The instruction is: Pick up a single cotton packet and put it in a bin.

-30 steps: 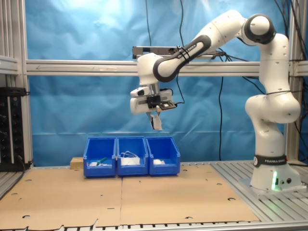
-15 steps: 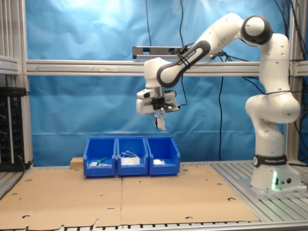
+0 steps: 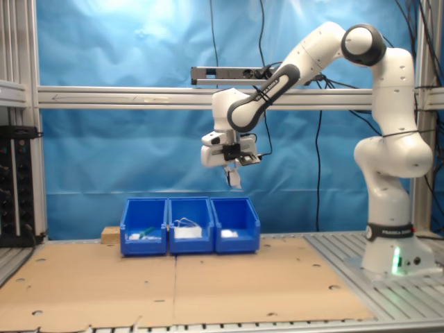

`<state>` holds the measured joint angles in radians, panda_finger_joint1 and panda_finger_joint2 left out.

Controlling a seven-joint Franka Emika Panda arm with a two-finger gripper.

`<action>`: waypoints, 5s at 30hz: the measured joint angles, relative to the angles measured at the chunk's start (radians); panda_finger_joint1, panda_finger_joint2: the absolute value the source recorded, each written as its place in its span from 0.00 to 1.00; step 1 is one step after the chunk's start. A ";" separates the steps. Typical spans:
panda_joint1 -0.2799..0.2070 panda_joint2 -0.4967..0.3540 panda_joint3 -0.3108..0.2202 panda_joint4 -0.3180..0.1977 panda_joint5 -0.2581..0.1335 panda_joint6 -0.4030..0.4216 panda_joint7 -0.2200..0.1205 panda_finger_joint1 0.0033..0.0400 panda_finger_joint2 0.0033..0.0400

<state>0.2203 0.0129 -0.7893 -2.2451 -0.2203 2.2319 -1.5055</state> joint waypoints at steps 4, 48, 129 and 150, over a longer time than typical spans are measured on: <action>0.000 0.004 -0.002 0.000 -0.003 0.010 -0.009 0.05 0.05; 0.000 0.007 -0.002 0.000 -0.011 0.044 -0.145 0.05 0.05; 0.000 0.007 -0.002 0.000 -0.011 0.044 -0.164 1.00 1.00; 0.000 0.007 -0.002 0.000 -0.011 0.044 -0.164 1.00 1.00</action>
<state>0.2205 0.0200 -0.7917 -2.2451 -0.2309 2.2763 -1.6694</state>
